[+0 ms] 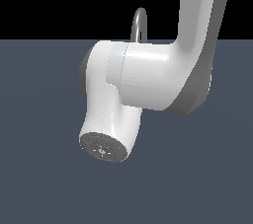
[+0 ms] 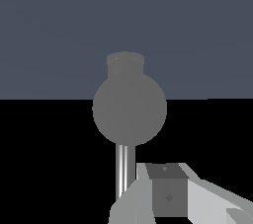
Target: Turn on the faucet by rotating a designated handle.
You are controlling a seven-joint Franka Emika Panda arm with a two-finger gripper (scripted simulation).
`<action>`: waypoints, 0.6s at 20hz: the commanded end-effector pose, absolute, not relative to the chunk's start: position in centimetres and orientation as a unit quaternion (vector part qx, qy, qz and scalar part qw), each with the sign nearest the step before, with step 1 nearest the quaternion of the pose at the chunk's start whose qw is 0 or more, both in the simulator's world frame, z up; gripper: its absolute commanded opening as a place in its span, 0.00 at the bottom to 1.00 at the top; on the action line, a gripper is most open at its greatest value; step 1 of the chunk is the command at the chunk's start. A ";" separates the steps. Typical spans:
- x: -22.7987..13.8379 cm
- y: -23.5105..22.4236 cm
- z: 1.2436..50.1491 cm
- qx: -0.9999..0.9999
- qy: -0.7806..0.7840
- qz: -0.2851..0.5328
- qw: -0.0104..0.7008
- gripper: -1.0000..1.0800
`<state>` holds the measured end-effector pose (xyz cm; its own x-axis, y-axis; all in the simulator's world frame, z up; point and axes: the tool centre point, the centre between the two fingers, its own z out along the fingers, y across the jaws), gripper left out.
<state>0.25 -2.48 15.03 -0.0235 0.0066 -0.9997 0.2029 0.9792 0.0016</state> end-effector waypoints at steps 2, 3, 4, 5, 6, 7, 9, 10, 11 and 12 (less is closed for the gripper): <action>-0.1 -4.7 14.8 0.079 0.709 -0.078 0.696 0.00; -0.2 -5.3 14.8 0.080 0.708 -0.079 0.697 0.00; -0.3 -5.8 14.8 0.081 0.707 -0.080 0.698 0.00; -0.4 -6.4 14.7 0.082 0.706 -0.082 0.699 0.00; -0.5 -7.0 14.7 0.083 0.705 -0.083 0.699 0.00; -0.6 -7.5 14.6 0.084 0.704 -0.084 0.700 0.00; -0.8 -8.6 14.6 0.086 0.702 -0.087 0.702 0.00; -0.8 -8.6 14.6 0.086 0.702 -0.087 0.702 0.00; -0.1 -4.5 15.2 0.097 0.698 -0.072 0.706 0.00; -0.2 -4.8 14.9 0.097 0.698 -0.072 0.705 0.00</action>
